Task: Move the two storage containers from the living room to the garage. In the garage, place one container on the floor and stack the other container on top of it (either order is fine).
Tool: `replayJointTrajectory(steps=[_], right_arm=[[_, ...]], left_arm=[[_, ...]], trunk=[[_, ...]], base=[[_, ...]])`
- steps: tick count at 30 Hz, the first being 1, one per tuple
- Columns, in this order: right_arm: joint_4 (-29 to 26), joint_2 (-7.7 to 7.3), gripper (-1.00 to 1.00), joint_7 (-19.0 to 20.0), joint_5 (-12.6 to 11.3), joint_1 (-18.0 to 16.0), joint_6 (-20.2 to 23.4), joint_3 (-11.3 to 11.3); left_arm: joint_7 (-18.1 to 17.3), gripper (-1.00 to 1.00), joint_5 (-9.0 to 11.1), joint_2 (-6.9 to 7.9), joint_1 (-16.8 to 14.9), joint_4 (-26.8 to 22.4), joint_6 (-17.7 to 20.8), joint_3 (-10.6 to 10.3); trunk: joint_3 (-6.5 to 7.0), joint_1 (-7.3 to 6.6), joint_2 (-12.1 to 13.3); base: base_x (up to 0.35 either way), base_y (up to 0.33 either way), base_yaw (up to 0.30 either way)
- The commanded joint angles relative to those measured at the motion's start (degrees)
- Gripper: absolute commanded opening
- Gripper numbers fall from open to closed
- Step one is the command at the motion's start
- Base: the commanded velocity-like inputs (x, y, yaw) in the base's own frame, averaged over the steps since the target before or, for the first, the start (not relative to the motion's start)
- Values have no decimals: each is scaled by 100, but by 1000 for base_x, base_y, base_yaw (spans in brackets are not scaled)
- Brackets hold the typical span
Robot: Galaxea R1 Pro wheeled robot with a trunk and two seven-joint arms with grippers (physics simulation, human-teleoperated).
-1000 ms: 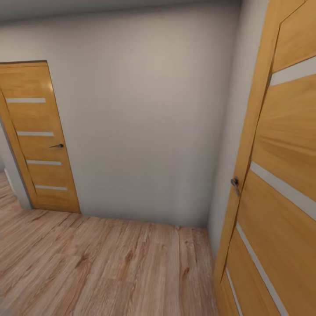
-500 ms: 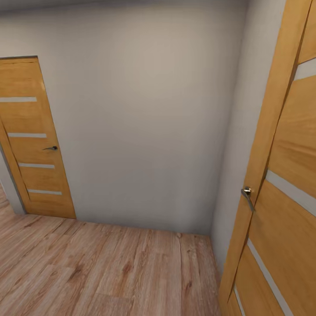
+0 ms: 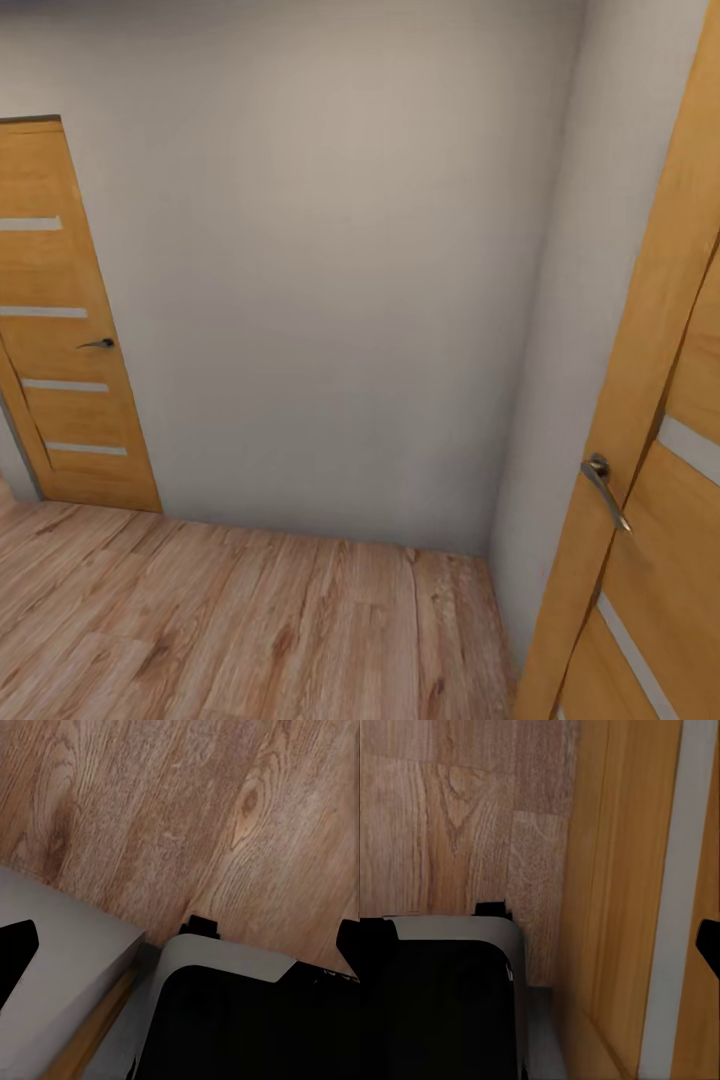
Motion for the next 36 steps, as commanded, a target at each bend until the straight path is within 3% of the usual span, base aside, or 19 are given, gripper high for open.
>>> replayJointTrajectory(steps=[1,36], right_arm=[[17,3,100,-5,-39,-10,-31,48],[18,45,100,-59,-39,-7,26,65]], left_arm=[[10,100,44,-1,-4,3,-16,-33],[10,100,44,-1,-4,3,-22,-33]], trunk=[[-8,4,-6],[-8,4,-6]], base=[[322,0,0],[322,0,0]])
